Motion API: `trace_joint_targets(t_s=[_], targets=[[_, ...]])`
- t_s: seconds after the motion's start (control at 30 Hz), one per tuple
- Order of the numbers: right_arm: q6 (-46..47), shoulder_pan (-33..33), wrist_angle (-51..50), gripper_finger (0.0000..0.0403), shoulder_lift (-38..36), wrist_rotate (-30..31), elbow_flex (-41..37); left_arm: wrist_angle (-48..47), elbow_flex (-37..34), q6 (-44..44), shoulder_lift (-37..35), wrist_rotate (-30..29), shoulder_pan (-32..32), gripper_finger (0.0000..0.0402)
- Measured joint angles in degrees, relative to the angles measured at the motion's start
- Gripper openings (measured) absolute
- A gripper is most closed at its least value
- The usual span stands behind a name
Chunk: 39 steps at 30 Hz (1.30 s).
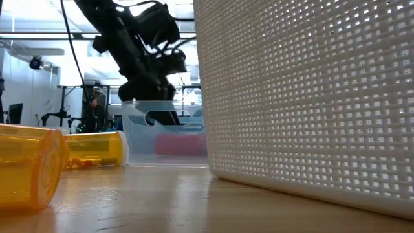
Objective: Pick & Place Medicine items
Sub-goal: Put the light green bandage into the transparent bin
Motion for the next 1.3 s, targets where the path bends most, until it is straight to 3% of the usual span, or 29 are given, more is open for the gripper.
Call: trace_joint_targets(t_s=[0.13, 0.27, 0.53, 0.7, 1.03, 1.3], targets=[[-0.03, 0.00, 0.01, 0.0240, -0.02, 0.00, -0.02, -0.41, 0.04, -3.97, -3.63, -1.43, -0.48, 0.0232], [-0.06, 0.04, -0.01, 0.0240, -0.02, 0.01, -0.01, -3.24, 0.09, -12.89, -8.36, -7.72, -1.95, 0.0232], [-0.12, 0.02, 0.00, 0.0240, 0.02, 0.01, -0.01, -14.20, 0.09, -32.42, -18.40, -18.78, -8.09, 0.0232], [-0.13, 0.02, 0.01, 0.0240, 0.02, 0.02, -0.02, -23.19, 0.09, -46.84, -20.74, -22.90, -13.07, 0.0232], [-0.04, 0.00, -0.01, 0.0240, 0.00, 0.02, -0.02, -38.23, 0.09, -82.65, -20.65, -18.58, -18.01, 0.0232], [-0.12, 0.00, 0.00, 0.0240, 0.00, 0.02, -0.02, -46.87, 0.04, -102.92, -20.65, -4.40, -21.71, 0.0232]])
